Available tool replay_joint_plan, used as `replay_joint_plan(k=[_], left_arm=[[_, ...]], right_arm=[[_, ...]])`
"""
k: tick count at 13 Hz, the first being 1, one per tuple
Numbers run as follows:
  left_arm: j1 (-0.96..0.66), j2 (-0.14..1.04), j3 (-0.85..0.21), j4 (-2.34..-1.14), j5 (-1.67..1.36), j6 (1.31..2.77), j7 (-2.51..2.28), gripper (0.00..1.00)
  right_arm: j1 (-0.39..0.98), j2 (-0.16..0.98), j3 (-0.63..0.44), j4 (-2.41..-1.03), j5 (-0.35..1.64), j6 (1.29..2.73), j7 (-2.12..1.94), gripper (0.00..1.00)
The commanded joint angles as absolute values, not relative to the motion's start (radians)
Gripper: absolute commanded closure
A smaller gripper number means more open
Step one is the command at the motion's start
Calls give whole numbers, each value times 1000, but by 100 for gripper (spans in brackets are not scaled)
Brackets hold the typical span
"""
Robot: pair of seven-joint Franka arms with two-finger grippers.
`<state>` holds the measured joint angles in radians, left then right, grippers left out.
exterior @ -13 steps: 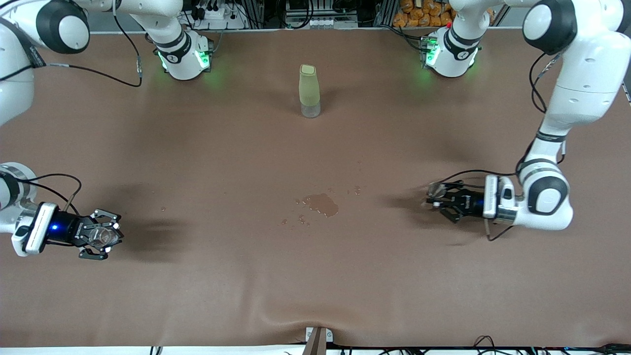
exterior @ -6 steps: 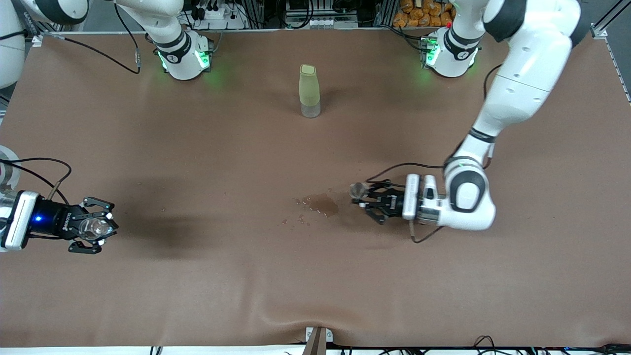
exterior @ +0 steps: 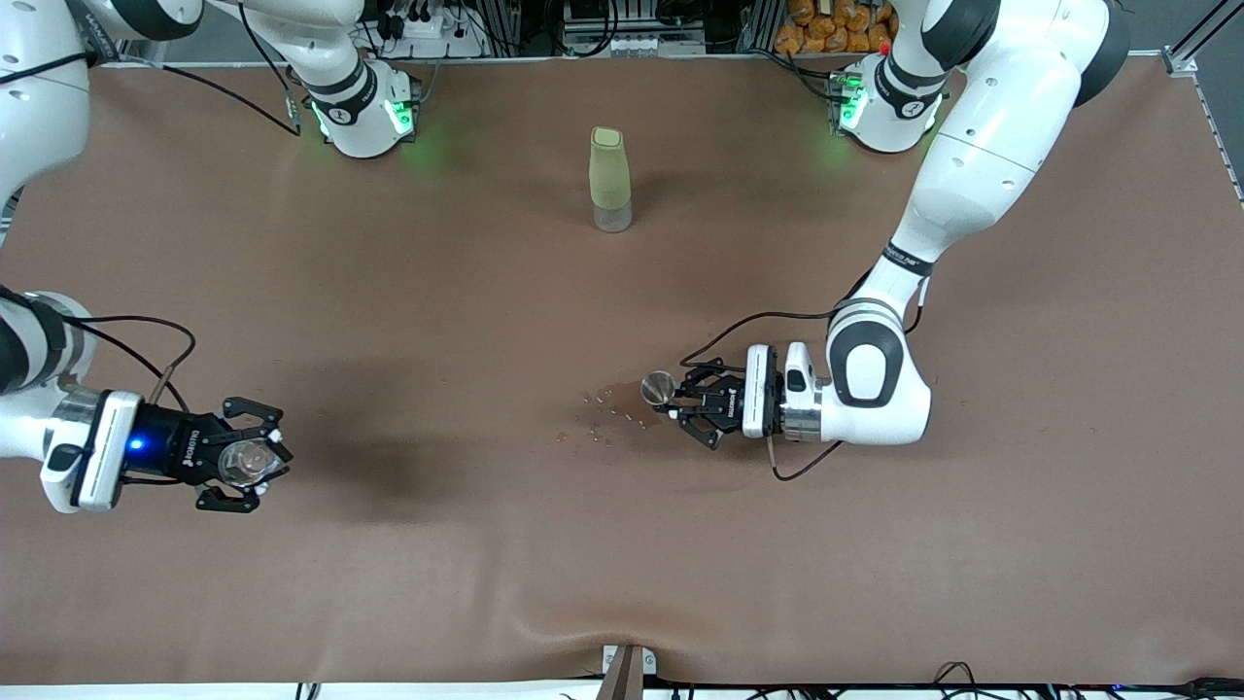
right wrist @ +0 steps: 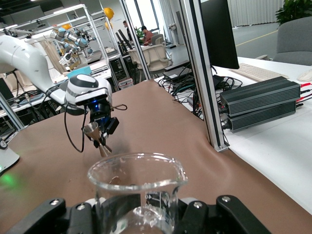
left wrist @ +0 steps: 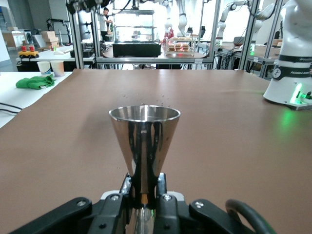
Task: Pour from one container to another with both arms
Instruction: 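Carry the beaker toward the jigger while the left gripper brings the jigger inward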
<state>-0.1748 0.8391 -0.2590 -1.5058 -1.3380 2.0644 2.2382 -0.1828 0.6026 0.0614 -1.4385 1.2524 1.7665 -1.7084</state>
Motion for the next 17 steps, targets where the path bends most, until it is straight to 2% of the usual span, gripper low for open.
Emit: replay_joint_plan(k=[1,4,8,13,17], left_arm=[[-181,836,-249,-1508,-1355,2107,2227,100],[-199,845,-250,-1509,-1358,2137,2238,100],[-265,845,-252,-1502,-1475,2161,2255,100],[-324,890,-252,-1392,-1561,2164,2293,100],[-380,887,-245,-1370,-1661,2187,2290,100]], right_arm=[[-144,516,63,-1480,1262,1824,-1605,100],[-98,470,64,-1491,1262,1871,-1523,100],[-63,462,64,-1493,1264,1910,-1508,100],[-60,446,64,-1520,1264,1917,-1508,100],[-16,390,64,-1592,1262,1974,-1450,100]])
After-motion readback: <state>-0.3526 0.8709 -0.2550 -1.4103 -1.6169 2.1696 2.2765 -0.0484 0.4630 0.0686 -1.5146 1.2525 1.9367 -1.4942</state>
